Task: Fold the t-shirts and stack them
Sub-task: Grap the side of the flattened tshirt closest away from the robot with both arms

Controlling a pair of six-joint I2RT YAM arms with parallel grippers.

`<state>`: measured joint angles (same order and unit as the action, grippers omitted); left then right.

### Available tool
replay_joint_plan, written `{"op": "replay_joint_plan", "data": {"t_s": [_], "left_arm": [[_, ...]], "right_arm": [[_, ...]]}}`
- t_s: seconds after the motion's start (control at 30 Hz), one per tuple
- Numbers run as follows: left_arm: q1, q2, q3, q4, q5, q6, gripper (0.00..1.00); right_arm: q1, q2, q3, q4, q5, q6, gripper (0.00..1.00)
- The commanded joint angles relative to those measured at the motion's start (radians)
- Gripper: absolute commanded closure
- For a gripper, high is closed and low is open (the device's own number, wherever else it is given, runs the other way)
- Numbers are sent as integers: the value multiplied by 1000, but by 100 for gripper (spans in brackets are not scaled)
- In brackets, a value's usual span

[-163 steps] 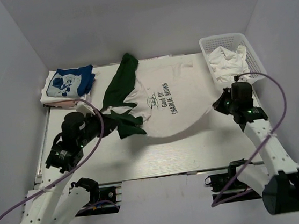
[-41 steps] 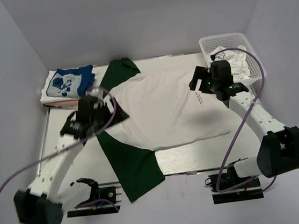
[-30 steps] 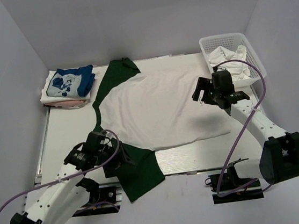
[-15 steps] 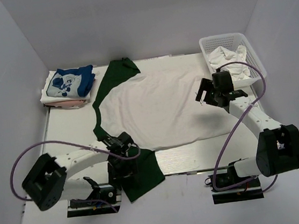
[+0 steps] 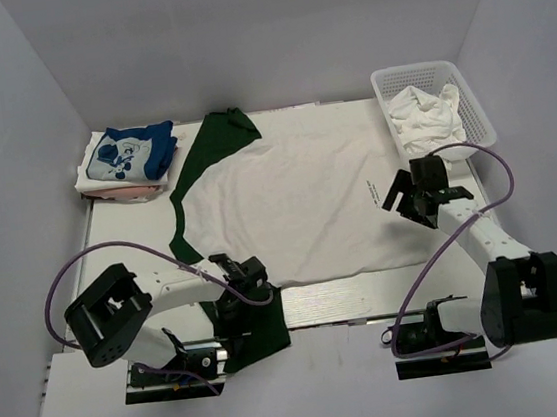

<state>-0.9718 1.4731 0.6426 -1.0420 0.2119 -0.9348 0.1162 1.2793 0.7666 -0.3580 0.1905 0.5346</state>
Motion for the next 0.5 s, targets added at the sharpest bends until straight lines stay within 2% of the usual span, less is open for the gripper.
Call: {"op": "replay_joint_plan", "data": {"t_s": [0.0,0.23,0.37,0.47], "left_arm": [[-13,-85,48,175,6,-62,99],[-13,-233,23,214,61,-62,97],[-13,-278,-10,249,110,-53,94],[-13,-319,-33,307,142,-53,92]], "right_arm": [[-23,-101,-51,-122,56,10,10],[-36,-270,-213,-211,-46,11,11],[-35,-301,-259,-220,-100,27,11],[-35,-287,-273,-199,-128,39,17]]}}
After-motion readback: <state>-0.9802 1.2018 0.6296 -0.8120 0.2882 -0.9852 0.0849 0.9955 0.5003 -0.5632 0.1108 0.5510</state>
